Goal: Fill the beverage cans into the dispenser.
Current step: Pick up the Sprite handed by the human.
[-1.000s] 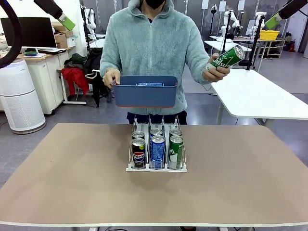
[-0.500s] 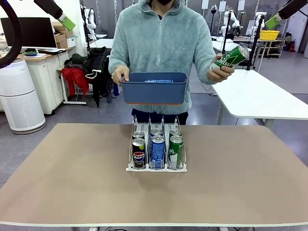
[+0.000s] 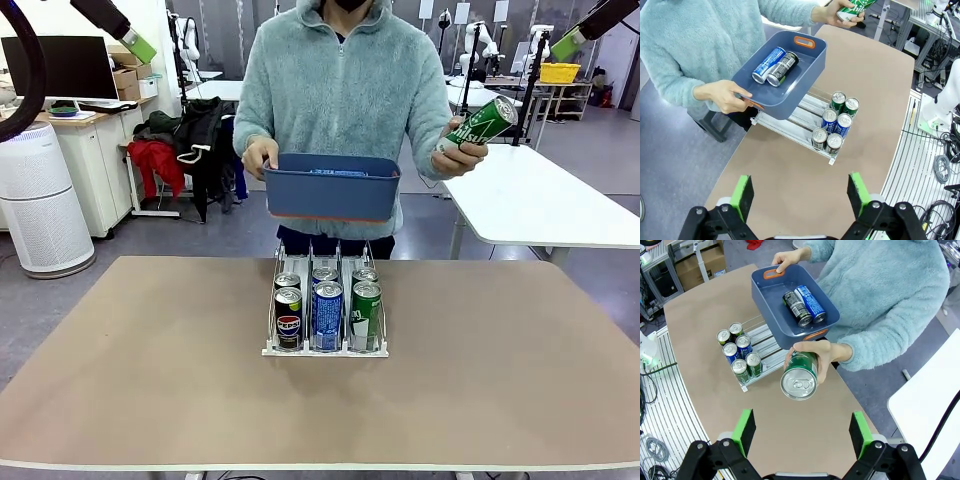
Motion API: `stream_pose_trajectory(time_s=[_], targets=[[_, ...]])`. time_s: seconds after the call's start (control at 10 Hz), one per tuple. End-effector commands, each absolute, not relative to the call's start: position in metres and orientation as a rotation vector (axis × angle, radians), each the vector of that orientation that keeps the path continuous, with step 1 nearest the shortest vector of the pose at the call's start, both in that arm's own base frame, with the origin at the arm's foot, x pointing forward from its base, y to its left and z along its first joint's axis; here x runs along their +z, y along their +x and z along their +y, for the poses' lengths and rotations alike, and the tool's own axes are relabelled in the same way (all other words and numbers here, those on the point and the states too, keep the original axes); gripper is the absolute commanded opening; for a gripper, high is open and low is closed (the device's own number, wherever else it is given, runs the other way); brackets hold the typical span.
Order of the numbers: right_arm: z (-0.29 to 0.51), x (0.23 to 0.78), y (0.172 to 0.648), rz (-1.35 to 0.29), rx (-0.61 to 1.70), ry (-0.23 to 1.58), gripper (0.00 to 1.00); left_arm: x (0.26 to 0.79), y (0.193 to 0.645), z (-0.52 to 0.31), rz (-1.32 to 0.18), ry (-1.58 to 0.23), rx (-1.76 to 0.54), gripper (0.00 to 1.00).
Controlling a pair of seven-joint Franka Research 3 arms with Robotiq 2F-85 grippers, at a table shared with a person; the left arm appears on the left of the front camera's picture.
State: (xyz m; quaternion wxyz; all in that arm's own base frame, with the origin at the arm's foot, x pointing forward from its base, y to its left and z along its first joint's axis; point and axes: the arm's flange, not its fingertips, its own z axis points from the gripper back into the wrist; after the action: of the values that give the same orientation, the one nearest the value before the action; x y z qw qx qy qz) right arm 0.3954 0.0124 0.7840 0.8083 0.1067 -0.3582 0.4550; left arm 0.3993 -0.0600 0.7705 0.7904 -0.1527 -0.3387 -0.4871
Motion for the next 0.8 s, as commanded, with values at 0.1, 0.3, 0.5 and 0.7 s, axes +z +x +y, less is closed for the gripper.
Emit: stream_pose_trajectory(time_s=[0.1,0.3,0.5,0.7], targets=[[0.015,0.775,0.406,-0.781,1.003,0.220,1.00,0.771,0.398,-0.060,-0.729,-0.330,-1.047,1.00],[0.020,0.764,0.414,-0.767,1.012,0.233,1.00,0.771,0.398,-0.060,-0.729,-0.330,-1.047,1.00],[0.026,0.751,0.424,-0.772,1.011,0.248,1.00,0.771,0.398,-0.060,-0.729,-0.330,-1.047,1.00],[0.029,0.741,0.431,-0.753,1.007,0.293,1.00,0.771,0.398,-0.060,-0.729,-0.330,-1.047,1.00]])
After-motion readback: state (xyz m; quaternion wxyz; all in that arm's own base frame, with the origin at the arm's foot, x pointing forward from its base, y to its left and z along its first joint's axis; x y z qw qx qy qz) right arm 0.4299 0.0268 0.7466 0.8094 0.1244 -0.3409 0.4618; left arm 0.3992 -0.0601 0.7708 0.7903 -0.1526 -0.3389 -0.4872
